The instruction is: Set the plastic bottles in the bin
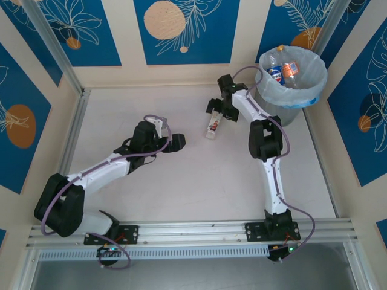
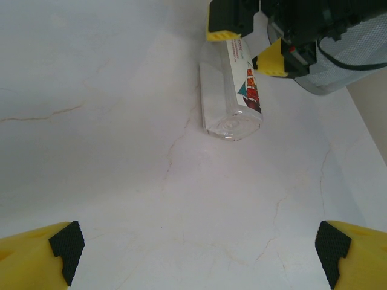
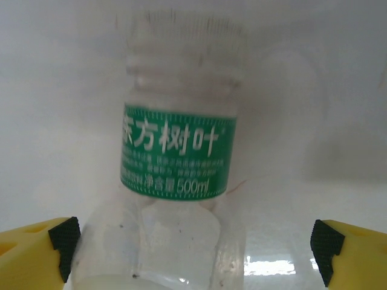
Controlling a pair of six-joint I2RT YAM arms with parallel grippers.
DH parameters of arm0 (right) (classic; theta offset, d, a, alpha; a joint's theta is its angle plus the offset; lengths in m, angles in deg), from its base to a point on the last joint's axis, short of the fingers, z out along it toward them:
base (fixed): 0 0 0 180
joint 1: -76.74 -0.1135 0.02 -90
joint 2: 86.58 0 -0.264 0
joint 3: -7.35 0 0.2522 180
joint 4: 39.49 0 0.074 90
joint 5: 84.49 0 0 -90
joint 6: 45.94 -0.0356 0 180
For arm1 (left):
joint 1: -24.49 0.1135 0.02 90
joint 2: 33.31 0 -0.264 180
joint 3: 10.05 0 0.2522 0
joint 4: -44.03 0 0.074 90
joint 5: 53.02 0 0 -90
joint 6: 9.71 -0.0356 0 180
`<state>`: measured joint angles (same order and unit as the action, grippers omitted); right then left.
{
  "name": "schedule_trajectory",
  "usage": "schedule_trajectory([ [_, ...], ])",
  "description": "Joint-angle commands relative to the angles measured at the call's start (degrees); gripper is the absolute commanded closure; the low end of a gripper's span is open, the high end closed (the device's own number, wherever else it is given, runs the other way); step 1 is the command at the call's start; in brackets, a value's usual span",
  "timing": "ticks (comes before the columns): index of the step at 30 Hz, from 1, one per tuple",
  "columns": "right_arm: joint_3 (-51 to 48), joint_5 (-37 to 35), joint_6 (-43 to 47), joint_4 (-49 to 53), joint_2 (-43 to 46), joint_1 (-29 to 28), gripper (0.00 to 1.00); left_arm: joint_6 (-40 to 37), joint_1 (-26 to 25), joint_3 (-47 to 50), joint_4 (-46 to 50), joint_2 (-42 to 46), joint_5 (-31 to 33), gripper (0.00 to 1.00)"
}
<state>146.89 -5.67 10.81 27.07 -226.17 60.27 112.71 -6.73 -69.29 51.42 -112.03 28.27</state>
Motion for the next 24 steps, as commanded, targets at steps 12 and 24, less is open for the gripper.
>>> schedule_trajectory([
  [12, 2.0, 0.6, 1.0, 2.3, -4.4, -2.3, 0.22, -0.6, -0.7, -1.4, 0.5, -0.2, 0.0, 0.01],
  [24, -4.6, -1.1, 2.3, -3.0, 1.3, -2.7, 0.50, -0.3, -0.7, -0.4, 0.4, 1.4, 0.1, 0.00],
])
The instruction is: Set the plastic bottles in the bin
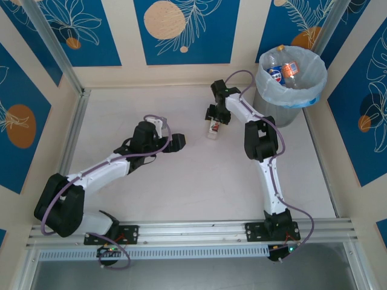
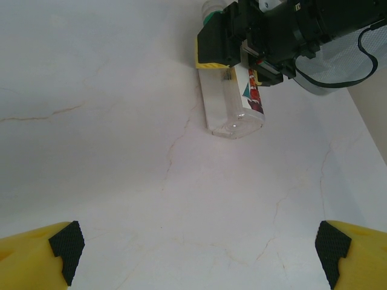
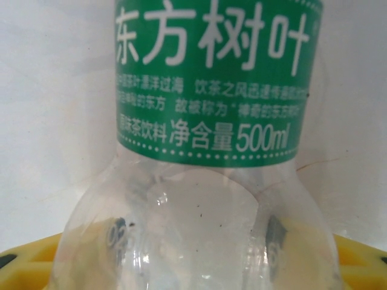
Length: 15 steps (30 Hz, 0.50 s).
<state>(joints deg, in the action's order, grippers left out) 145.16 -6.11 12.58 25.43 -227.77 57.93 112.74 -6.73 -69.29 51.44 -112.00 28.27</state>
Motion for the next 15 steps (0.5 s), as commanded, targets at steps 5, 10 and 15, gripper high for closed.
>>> schedule_trajectory([
  [5, -7.8, -0.9, 0.7, -4.6, 8.2, -0.4, 0.53, -0.1, -0.6, -0.6, -0.3, 1.4, -1.0, 0.01],
  [10, -15.5, 0.1, 0.2, -10.1, 15.6, -0.4, 0.54, -1.1, -1.3, -1.6, -0.8, 1.1, -2.1, 0.01],
  [15, -24.0, 0.9, 1.0, -15.7, 24.1, -0.6, 0.56, -4.3, -3.9, -4.3, 1.0, 0.0, -2.1, 0.01],
])
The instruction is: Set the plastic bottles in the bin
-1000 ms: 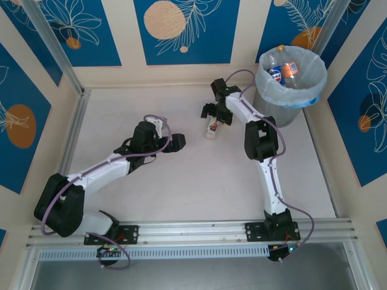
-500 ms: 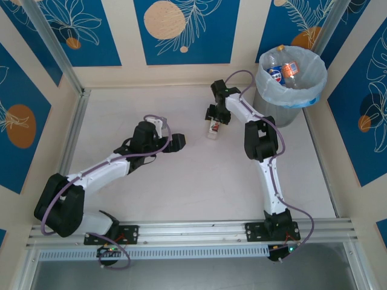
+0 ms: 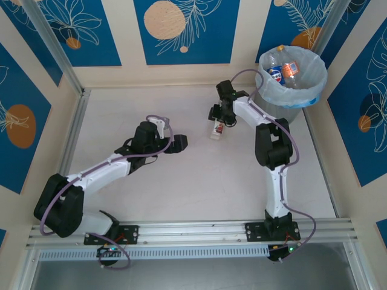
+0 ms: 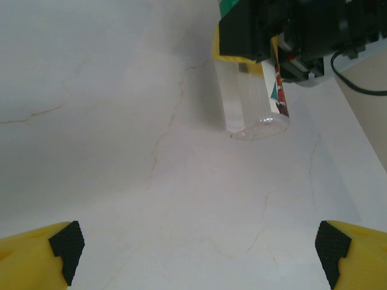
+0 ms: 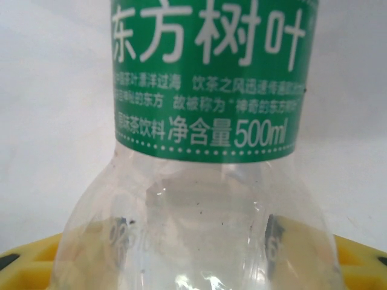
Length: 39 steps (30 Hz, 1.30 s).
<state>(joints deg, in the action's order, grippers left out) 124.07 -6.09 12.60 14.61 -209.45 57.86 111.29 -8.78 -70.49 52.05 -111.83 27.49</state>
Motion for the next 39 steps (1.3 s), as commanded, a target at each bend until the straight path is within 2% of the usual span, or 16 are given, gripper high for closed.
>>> schedule_trajectory([
  [1, -4.2, 0.9, 1.1, -5.6, 7.3, -0.5, 0.56, -3.3, -2.5, -3.7, 0.6, -0.5, -1.2, 0.01],
  [5, -9.3, 0.8, 2.0, -8.4, 13.7, -0.5, 0.57, -4.7, -5.0, -7.4, 1.7, -3.0, -1.6, 0.01],
  [15, -14.2, 1.3, 3.8, -10.1, 25.4, 0.1, 0.58, -7.7, -11.2, -17.1, 2.2, -9.7, -2.9, 0.01],
  [20, -16.3, 1.3, 5.3, -12.5, 30.7, 0.7, 0.58, -8.5, -12.0, -16.4, 1.3, -9.0, -2.8, 0.01],
  [27, -15.6, 1.8, 7.7, -13.1, 35.2, 3.9, 0.58, -8.7, -12.2, -13.5, 0.2, -6.6, 0.8, 0.01],
  [39, -11.5, 8.3, 8.3, -16.4, 37.3, 12.1, 0.59, -8.1, -12.2, -12.9, 0.6, -6.4, 4.9, 0.01],
])
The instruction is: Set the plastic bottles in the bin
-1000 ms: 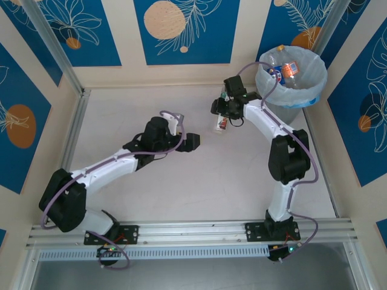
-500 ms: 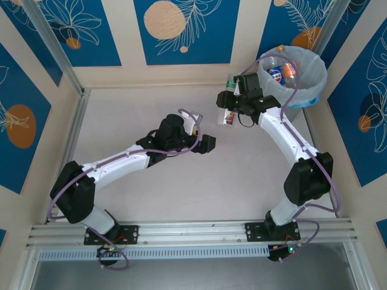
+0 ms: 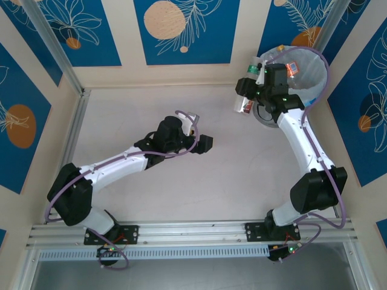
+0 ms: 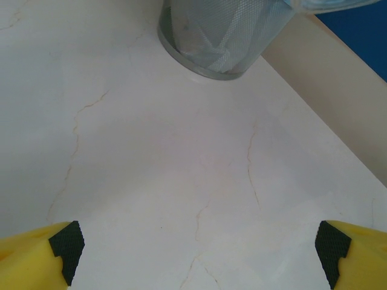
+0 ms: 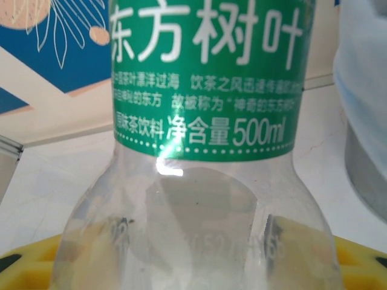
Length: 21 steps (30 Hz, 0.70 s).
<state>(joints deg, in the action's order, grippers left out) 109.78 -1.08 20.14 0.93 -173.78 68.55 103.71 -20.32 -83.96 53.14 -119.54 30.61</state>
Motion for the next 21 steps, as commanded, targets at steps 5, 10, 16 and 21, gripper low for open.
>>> schedule_trajectory([
  [5, 4.8, 6.2, -1.3, -5.0, 0.6, 6.0, 0.59, -0.3, -0.6, 0.6, -0.2, 1.2, 2.7, 0.01],
  [10, 8.6, 8.8, -3.8, -7.9, -1.3, 10.5, 0.60, 0.0, -0.7, 0.5, 0.1, 1.0, 3.5, 0.00],
  [16, 14.2, 9.4, -4.3, -9.7, -4.2, 14.7, 0.60, 0.3, -0.7, 0.2, 0.3, 0.2, 3.9, 0.01],
  [21, 19.9, 6.1, -2.0, -9.3, -7.6, 17.3, 0.60, 0.6, -0.7, -0.3, 0.6, -0.8, 3.5, 0.01],
])
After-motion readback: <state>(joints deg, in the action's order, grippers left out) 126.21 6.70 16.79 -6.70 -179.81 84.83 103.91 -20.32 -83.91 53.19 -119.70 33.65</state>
